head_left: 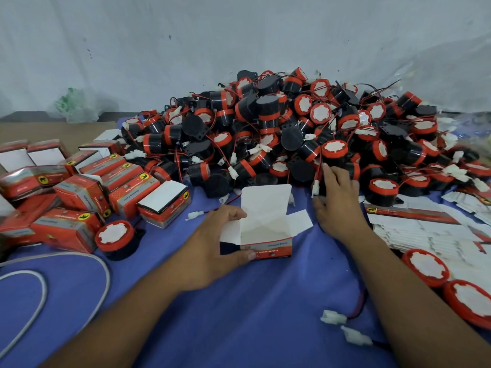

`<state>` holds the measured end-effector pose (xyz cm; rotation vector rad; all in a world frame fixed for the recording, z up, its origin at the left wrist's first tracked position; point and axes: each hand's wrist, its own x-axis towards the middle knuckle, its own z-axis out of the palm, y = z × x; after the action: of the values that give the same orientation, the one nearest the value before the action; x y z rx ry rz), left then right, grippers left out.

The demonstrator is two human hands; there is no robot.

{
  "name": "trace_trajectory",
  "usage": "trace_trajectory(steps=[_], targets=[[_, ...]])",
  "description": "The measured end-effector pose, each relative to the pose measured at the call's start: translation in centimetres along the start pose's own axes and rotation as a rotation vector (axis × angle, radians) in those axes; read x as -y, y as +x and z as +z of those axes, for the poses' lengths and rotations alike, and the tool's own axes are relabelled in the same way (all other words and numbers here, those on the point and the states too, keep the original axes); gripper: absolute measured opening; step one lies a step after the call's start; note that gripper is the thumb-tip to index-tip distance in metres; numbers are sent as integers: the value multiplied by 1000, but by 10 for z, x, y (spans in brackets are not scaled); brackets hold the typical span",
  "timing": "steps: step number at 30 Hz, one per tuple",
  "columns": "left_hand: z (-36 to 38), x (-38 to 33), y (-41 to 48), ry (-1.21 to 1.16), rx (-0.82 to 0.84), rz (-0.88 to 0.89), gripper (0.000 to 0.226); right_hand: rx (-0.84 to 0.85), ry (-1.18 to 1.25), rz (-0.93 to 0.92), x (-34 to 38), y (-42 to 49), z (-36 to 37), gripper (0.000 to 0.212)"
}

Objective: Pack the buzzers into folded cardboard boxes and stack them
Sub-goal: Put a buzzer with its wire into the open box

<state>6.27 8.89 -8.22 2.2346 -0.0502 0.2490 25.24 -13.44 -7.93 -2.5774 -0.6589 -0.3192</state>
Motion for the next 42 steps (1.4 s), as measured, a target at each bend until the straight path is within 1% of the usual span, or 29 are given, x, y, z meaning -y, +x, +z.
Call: trace_trajectory(steps=[2, 4, 7, 11, 14, 16, 17, 19, 20, 21, 22, 23, 25, 26, 28, 30, 31, 33, 35, 37, 39, 42], targets=[[0, 0, 0, -12, 3, 3, 59, -54, -33, 46, 2, 0, 1, 64], [0, 0, -1, -23, 6, 0, 58, -82, -10, 41, 1, -1, 2, 58], [1, 1, -1, -36, 1, -4, 59, -43, 111, 1, 0, 0, -1, 53], [1, 2, -1, -26, -36, -14, 61, -95, 258, 56, 3, -4, -5, 58], [-1, 3, -1, -22, -77, -18, 62, -190, 517, 52, 13, -11, -19, 60], [-2, 3, 0, -16, -89, -19, 60, -245, 707, -5, 25, -17, -34, 60], [-3, 3, 0, -12, -91, -21, 59, -256, 805, -31, 30, -19, -40, 56], [-3, 5, 0, 8, -94, -24, 58, -243, 997, -57, 44, -25, -48, 42], [-3, 5, 0, 22, -97, -23, 58, -229, 1073, -76, 51, -28, -50, 36], [-3, 5, 0, 33, -100, -21, 58, -218, 1100, -105, 59, -31, -51, 34], [-3, 6, 0, 38, -104, -20, 59, -222, 1042, -142, 66, -34, -51, 34], [-2, 6, -1, 37, -109, -18, 59, -237, 914, -188, 72, -38, -50, 38], [-2, 7, -1, 41, -120, -8, 61, -261, 611, -286, 83, -44, -44, 55], [-2, 6, 0, 44, -122, -4, 62, -239, 499, -322, 87, -47, -39, 60], [-3, 5, 1, 21, -125, 2, 65, -115, 376, -366, 95, -51, -26, 60], [-3, 4, 1, -22, -136, 25, 67, 8, 306, -384, 102, -54, -18, 57], [-4, 4, 1, -27, -140, 35, 68, 30, 281, -395, 103, -54, -16, 56], [-4, 2, 1, -17, -143, 52, 69, 18, 250, -403, 103, -53, -15, 53], [-4, 1, 1, 12, -139, 76, 71, -31, 248, -383, 104, -54, -15, 52], [-2, 0, 3, 33, -135, 104, 73, -61, 244, -354, 108, -57, -12, 55], [-1, 1, 3, 16, -132, 111, 78, -55, 227, -333, 111, -58, -8, 60], [0, 5, 4, -13, -129, 111, 86, -54, 148, -356, 110, -56, -7, 58]])
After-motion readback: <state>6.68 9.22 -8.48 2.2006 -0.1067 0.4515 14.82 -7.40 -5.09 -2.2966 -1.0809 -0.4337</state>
